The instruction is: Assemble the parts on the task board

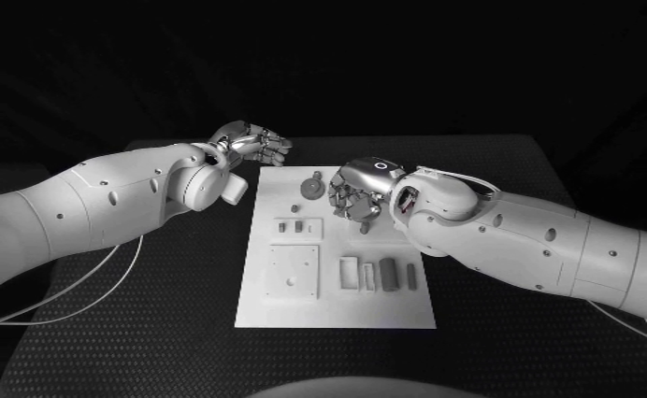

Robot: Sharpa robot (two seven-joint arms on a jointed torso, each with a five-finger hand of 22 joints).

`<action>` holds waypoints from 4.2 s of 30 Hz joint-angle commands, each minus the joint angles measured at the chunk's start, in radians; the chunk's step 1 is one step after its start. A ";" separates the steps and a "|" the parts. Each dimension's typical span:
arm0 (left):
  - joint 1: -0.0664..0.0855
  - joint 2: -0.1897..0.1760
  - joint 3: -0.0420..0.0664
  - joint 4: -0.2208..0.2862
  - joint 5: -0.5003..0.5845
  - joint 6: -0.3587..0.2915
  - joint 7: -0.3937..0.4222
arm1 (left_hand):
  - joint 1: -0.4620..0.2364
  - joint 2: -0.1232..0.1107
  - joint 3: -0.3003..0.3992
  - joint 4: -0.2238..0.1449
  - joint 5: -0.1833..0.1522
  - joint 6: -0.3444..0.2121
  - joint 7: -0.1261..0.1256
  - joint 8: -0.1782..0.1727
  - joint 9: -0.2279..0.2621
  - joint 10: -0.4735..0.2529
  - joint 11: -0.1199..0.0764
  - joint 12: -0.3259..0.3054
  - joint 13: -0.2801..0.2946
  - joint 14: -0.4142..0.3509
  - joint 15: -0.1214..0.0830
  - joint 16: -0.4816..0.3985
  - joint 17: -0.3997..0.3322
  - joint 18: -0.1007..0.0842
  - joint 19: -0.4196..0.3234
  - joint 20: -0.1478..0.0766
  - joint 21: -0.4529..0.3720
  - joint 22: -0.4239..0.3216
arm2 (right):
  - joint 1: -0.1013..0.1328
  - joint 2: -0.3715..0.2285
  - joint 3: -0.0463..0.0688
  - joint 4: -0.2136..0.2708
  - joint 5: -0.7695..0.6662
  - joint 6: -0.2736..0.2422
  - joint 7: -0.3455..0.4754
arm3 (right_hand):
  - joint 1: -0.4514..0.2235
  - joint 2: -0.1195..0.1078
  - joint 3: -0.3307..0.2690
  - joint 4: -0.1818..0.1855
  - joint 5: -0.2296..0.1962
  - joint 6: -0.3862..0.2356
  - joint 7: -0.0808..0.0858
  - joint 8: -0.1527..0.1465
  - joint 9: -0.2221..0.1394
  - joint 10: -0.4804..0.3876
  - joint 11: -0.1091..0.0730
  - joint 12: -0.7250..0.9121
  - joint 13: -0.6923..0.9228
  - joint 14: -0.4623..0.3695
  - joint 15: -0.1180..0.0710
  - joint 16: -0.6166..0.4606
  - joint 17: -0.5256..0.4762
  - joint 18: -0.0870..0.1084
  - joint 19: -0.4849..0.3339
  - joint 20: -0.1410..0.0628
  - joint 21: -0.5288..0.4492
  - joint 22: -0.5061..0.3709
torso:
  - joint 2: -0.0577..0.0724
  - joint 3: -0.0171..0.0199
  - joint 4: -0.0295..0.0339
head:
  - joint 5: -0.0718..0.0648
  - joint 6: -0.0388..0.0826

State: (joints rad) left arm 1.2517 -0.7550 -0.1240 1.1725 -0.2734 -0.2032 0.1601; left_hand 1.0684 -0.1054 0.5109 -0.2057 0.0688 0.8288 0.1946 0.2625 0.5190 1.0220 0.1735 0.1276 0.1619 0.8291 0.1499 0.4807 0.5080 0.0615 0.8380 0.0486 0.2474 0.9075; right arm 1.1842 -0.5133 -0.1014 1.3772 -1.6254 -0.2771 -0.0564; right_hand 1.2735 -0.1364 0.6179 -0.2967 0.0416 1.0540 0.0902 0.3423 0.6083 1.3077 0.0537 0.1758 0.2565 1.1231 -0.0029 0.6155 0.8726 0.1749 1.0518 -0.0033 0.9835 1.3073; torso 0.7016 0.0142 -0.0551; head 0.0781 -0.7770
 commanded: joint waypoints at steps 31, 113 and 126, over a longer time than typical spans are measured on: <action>0.010 0.014 0.001 -0.010 0.005 0.013 0.006 | -0.005 -0.005 0.002 0.007 0.001 -0.006 0.001 0.005 -0.002 -0.006 -0.001 0.005 -0.003 0.005 0.000 -0.006 0.004 0.019 -0.006 0.002 0.004 0.002 | -0.083 0.126 -0.062 -0.071 -0.090 0.031 0.024 | -0.007 0.008 0.004 0.003 0.006 -0.003 0.006 0.000 0.003 0.001 0.001 -0.004 0.006 0.006 0.000 -0.010 0.003 0.087 0.000 -0.009 -0.003 0.010 | 0.001 0.0024 -0.0010 | 0.071 -0.029; 0.010 0.017 0.001 -0.011 0.005 0.016 0.004 | -0.005 -0.005 0.002 0.009 0.001 -0.009 0.001 0.008 -0.002 -0.007 -0.001 0.007 -0.007 0.006 0.000 -0.012 0.011 0.019 -0.006 0.002 0.003 0.003 | -0.108 0.155 -0.086 -0.090 -0.093 0.027 0.033 | -0.012 0.013 0.007 0.003 0.006 -0.007 0.007 -0.002 0.012 0.000 0.002 -0.010 0.018 0.009 0.001 -0.019 0.005 0.087 0.004 -0.009 -0.012 0.002 | 0.000 0.0007 -0.0022 | 0.078 -0.039; 0.010 0.017 0.001 -0.011 0.005 0.016 0.003 | -0.006 -0.006 0.002 0.010 0.001 -0.009 0.001 0.009 -0.003 -0.007 -0.001 0.008 -0.008 0.006 0.000 -0.013 0.012 0.019 -0.007 0.002 0.003 0.003 | -0.108 0.159 -0.086 -0.093 -0.095 0.023 0.033 | -0.012 0.013 0.007 0.003 0.006 -0.007 0.007 -0.002 0.013 -0.001 0.002 -0.011 0.019 0.009 0.001 -0.020 0.005 0.087 0.005 -0.009 -0.014 0.001 | 0.000 0.0004 -0.0022 | 0.077 -0.038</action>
State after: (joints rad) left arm 1.2602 -0.7401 -0.1241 1.1602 -0.2734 -0.2000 0.1574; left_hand 1.0684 -0.1053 0.5132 -0.2036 0.0688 0.8253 0.1982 0.2664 0.5178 1.0221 0.1735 0.1314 0.1552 0.8291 0.1499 0.4729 0.5187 0.0665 0.8380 0.0486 0.2474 0.9098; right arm 1.0779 -0.3553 -0.1857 1.2854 -1.7120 -0.2585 -0.0275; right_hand 1.2649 -0.1278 0.6210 -0.2938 0.0416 1.0501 0.0937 0.3357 0.6205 1.3078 0.0536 0.1687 0.2749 1.1230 -0.0027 0.5992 0.8765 0.1756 1.0575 -0.0056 0.9756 1.3074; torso 0.7018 0.0151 -0.0574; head 0.1549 -0.8149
